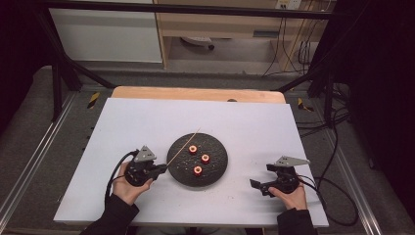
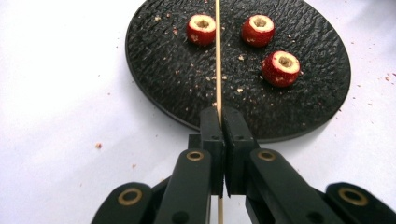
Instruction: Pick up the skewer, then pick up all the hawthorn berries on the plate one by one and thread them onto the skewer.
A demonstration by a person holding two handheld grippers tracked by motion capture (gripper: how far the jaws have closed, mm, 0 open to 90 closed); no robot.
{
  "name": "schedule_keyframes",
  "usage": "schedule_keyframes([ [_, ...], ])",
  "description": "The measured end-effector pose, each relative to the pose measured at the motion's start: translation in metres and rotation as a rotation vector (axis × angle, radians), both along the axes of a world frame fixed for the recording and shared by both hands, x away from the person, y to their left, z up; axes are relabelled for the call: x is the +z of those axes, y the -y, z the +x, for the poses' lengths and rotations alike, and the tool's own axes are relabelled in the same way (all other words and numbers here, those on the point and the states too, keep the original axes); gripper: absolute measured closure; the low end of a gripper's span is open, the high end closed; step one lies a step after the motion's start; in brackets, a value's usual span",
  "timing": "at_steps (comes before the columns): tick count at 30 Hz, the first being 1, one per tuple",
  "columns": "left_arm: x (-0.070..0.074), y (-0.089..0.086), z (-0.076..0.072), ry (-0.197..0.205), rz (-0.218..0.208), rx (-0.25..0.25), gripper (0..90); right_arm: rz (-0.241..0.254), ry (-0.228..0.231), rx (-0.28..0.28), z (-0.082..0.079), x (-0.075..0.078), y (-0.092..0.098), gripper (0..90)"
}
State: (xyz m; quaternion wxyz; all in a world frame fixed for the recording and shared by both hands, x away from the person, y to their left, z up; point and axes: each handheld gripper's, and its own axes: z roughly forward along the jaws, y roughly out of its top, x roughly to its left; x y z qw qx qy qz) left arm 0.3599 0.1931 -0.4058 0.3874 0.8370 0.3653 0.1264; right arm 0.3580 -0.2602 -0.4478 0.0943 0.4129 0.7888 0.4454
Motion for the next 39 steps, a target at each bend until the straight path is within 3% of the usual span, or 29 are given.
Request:
schedule_keyframes([
  [13, -0.01, -0.018, -0.016, 0.026, -0.053, 0.013, 88.2, -0.054, -0.003, 0.002, 0.011, 0.016, -0.028, 0.5],
  [22, -0.016, -0.027, -0.019, 0.037, -0.064, 0.017, 88.2, -0.095, -0.011, 0.024, 0.019, 0.032, -0.055, 0.6],
  [28, -0.018, -0.03, -0.022, 0.046, -0.063, 0.015, 88.2, -0.112, -0.021, 0.042, 0.03, 0.045, -0.076, 2.0],
  [36, -0.02, -0.035, -0.023, 0.05, -0.071, 0.017, 88.2, -0.176, -0.028, 0.107, 0.048, 0.06, -0.113, 7.2],
  [39, -0.021, -0.035, -0.024, 0.053, -0.068, 0.016, 88.2, -0.199, -0.052, 0.121, 0.056, 0.064, -0.127, 10.7],
])
